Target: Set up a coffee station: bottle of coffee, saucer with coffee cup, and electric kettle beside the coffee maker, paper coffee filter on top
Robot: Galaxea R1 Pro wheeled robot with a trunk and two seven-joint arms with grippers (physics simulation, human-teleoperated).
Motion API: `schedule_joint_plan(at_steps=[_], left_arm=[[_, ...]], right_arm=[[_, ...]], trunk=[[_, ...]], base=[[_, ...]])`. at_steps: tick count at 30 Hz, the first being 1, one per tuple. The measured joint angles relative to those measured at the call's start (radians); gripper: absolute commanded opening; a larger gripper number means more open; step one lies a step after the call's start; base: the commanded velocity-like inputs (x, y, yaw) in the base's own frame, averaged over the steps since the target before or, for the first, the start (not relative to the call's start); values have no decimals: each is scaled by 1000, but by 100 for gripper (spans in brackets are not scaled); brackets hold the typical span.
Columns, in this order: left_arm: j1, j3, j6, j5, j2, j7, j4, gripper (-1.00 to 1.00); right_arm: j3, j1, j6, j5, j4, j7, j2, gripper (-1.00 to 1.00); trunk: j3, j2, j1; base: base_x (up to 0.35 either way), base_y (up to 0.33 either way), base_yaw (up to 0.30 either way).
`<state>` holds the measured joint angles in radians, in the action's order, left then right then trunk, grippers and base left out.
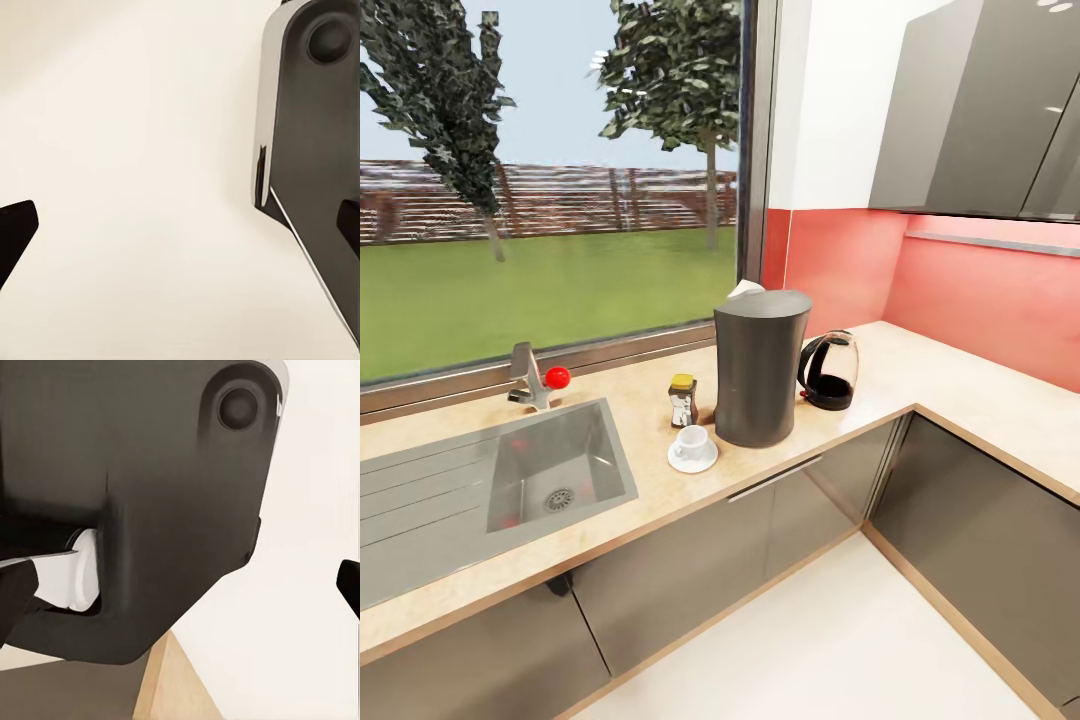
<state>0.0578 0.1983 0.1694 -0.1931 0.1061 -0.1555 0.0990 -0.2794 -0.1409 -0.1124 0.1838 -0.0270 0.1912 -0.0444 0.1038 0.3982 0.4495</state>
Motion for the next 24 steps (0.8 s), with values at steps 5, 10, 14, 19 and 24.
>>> schedule_joint_plan(at_steps=[5,10,14,19,24], left_arm=[[1,-2,-6,0,0,0,-4,100],[0,-2,-42,0,-1,0,-4,100],[0,-1,-136,1,-1,-2,-3,100],[0,-2,-184,1,-1,-2,2,100],[0,-6,-187,-3,-1,-2,0,100]], right_arm=[[-6,0,5,2,0,-7,4,100],[-6,0,8,3,-6,-8,5,100],[-4,0,30,5,-23,-8,4,100],[-3,0,96,6,-37,-9,9,100],[-2,1,135,6,-41,-9,11,100]], trunk=[[0,0,0],[0,0,0],[0,0,0],[0,0,0],[0,0,0]], base=[[0,0,0],[0,0,0],[0,0,0],[0,0,0],[0,0,0]])
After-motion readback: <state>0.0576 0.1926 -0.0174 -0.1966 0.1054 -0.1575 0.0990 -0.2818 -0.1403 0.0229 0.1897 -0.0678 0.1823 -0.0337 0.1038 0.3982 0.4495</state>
